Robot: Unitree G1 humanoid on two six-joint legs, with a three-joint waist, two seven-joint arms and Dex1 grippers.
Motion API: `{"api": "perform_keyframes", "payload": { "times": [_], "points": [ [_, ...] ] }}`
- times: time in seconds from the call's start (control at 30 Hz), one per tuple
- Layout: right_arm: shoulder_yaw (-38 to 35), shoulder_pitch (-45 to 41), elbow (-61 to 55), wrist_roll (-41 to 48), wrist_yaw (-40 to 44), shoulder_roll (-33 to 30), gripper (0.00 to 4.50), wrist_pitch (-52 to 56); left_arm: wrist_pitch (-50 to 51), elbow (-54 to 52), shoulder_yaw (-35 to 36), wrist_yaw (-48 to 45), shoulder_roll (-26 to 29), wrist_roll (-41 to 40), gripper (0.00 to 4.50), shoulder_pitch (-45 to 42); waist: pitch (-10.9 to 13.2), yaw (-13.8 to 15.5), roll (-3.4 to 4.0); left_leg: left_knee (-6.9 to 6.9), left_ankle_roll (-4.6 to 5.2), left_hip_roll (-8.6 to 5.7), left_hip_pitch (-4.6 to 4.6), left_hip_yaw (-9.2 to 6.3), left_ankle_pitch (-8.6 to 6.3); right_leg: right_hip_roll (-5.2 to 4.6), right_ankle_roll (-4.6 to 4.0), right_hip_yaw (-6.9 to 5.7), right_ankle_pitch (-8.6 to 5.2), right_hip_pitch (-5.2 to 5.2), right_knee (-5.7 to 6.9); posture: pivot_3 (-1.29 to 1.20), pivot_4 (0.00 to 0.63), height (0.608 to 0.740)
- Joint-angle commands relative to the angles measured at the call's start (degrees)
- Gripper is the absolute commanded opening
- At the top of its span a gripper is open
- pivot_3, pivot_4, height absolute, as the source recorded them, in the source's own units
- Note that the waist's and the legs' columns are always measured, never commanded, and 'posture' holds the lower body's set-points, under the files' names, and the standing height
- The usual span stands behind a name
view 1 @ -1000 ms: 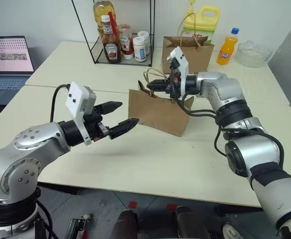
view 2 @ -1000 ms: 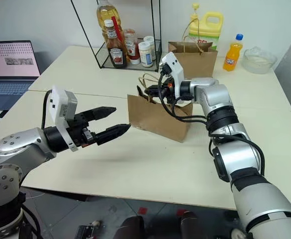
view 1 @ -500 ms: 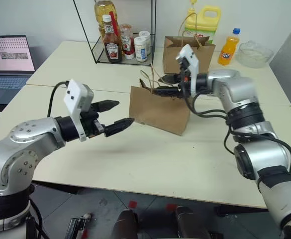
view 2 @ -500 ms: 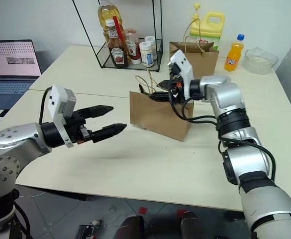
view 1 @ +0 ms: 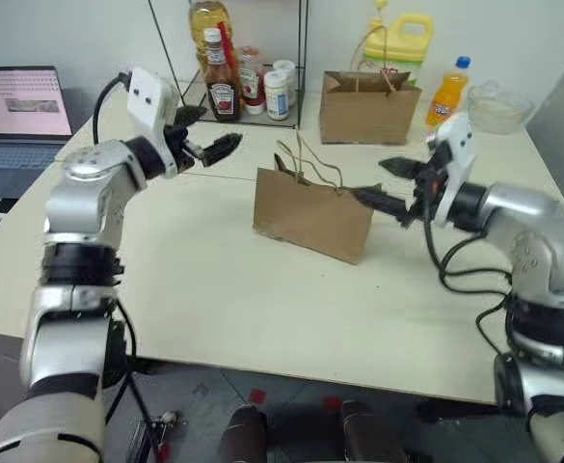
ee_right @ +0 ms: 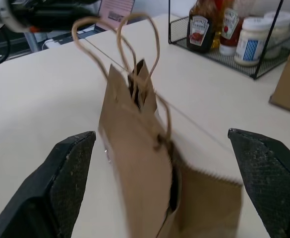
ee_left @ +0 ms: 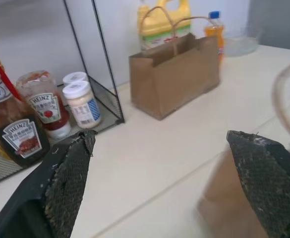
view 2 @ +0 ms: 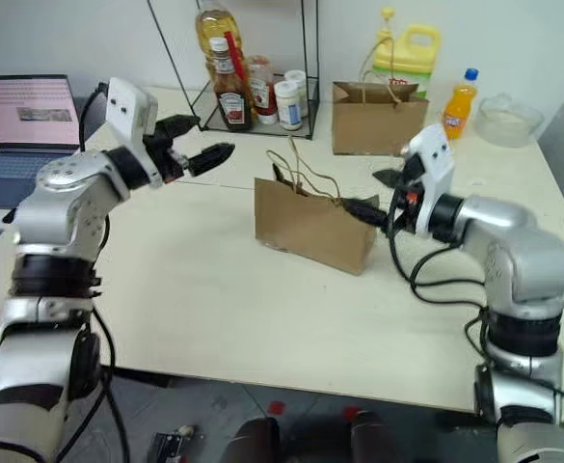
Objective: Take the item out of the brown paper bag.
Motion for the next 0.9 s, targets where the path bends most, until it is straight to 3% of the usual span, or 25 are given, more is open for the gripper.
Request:
{"api": "perform_keyframes", "payload": {
  "times": [0.03,0.13,0.23,0.53,0.67,0.8,0.9],
  "points": [
    [0.3,8.0,-11.7,-0.7,-7.5,2.6,4.49,-1.3,-11.3,15.7,-1.1,5.4,-3.0,6.8,4.5,-8.6,0.0,0.1,0.0,0.0,0.0,-0.01,-0.12,-0.03,0.0,0.0,0.0,-0.03,0.0,-0.1,0.01,0.0,0.15,0.74],
    [1.8,16.7,-16.6,-1.4,-11.7,5.0,4.49,-3.2,-15.7,26.5,-2.7,8.9,-5.7,11.6,4.5,-13.6,0.0,-0.2,-0.01,0.03,-0.05,-0.03,-0.36,-0.04,0.03,0.0,0.0,-0.03,0.0,-0.34,0.04,0.0,0.15,0.74],
    [1.7,22.2,-18.7,-1.5,-14.6,6.3,4.49,-4.9,-16.7,31.9,-4.6,5.1,-8.0,15.0,4.5,-15.1,0.0,-0.6,-0.01,0.05,-0.04,-0.03,-0.34,-0.05,0.03,0.01,0.0,-0.04,0.0,-0.35,0.15,0.0,0.15,0.74],
    [-3.7,21.6,-12.5,-0.3,-16.1,3.5,4.49,-8.5,-15.4,31.4,-4.3,-16.0,-6.2,15.6,4.5,-13.6,0.0,-1.4,-0.03,0.0,0.14,-0.02,-0.21,-0.06,0.24,0.07,0.01,0.0,-0.01,-0.32,0.33,0.0,0.15,0.74],
    [-4.8,19.3,-6.5,0.3,-14.9,1.5,4.49,-11.2,-11.4,22.6,-5.1,-30.2,-1.9,13.9,4.5,-8.6,0.0,-1.6,-0.02,-0.05,0.13,-0.01,-0.21,-0.07,0.25,0.07,0.01,-0.01,-0.01,-0.33,0.34,0.0,0.15,0.74],
    [-3.6,16.9,-0.3,0.1,-13.2,-0.7,4.49,-15.2,-0.5,-1.1,-6.3,-40.1,4.4,10.2,4.5,4.0,0.0,-1.7,-0.01,-0.1,0.12,0.03,-0.16,-0.06,0.25,0.08,0.01,0.01,-0.01,-0.31,0.35,0.0,0.15,0.74],
    [-2.5,14.9,3.5,0.0,-12.4,-1.5,4.49,-17.6,6.0,-18.2,-6.2,-41.6,8.8,7.7,4.5,14.3,0.0,-1.7,0.0,-0.08,0.11,0.07,-0.13,-0.05,0.26,0.09,0.0,0.04,-0.01,-0.28,0.36,0.0,0.15,0.74]
  ]
}}
